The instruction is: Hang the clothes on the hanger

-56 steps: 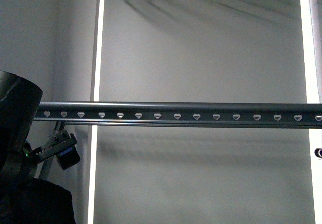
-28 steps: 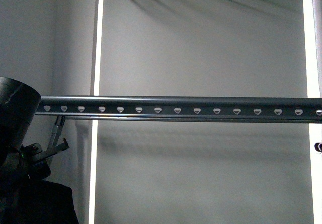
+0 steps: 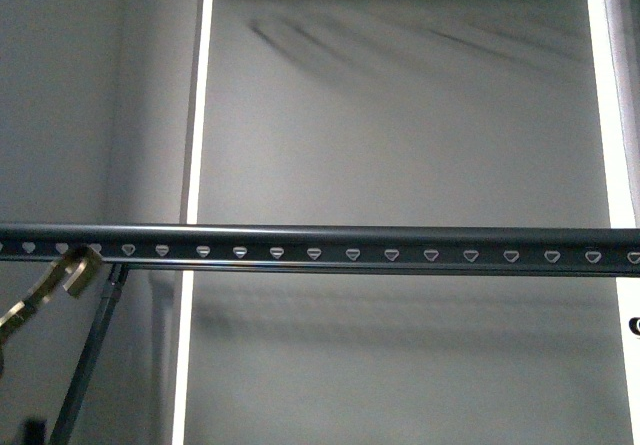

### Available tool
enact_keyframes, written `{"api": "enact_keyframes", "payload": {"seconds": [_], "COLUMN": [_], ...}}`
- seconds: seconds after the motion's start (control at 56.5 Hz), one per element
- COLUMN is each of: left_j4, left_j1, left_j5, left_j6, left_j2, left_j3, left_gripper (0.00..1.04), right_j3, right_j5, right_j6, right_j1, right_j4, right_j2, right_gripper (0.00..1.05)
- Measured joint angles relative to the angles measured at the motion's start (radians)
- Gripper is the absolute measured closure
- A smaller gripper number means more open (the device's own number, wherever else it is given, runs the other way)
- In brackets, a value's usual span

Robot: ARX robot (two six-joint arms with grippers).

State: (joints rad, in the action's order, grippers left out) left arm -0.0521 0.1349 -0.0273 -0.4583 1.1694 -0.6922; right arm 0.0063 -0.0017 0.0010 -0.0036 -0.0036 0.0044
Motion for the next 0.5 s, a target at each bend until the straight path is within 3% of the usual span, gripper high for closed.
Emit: {"api": "enact_keyframes", "payload": {"seconds": [0.159,0.336,0.496], "left_j4": [0.248,0.422,0.376], "left_j1": [-0.005,-0.119,-0.200], "left_j5": [0.224,0.492,0.583], "left_j6": [0.216,0.561,0.950], "left_j2": [-0.151,-0.288,-0.296], "left_j3": [0.063,0.046,0.019], "left_gripper": [1.01,1.01,1.01], "right_j3": [0.000,0.000,0.000], "right_j5": [0.000,0.000,0.000], "right_j6": [0.000,0.000,0.000], "right_j1": [0.000,0.000,0.000], "right_j4": [0.000,0.000,0.000], "right_j2": [0.000,0.000,0.000], "right_gripper": [0.07,0.07,0.07]}}
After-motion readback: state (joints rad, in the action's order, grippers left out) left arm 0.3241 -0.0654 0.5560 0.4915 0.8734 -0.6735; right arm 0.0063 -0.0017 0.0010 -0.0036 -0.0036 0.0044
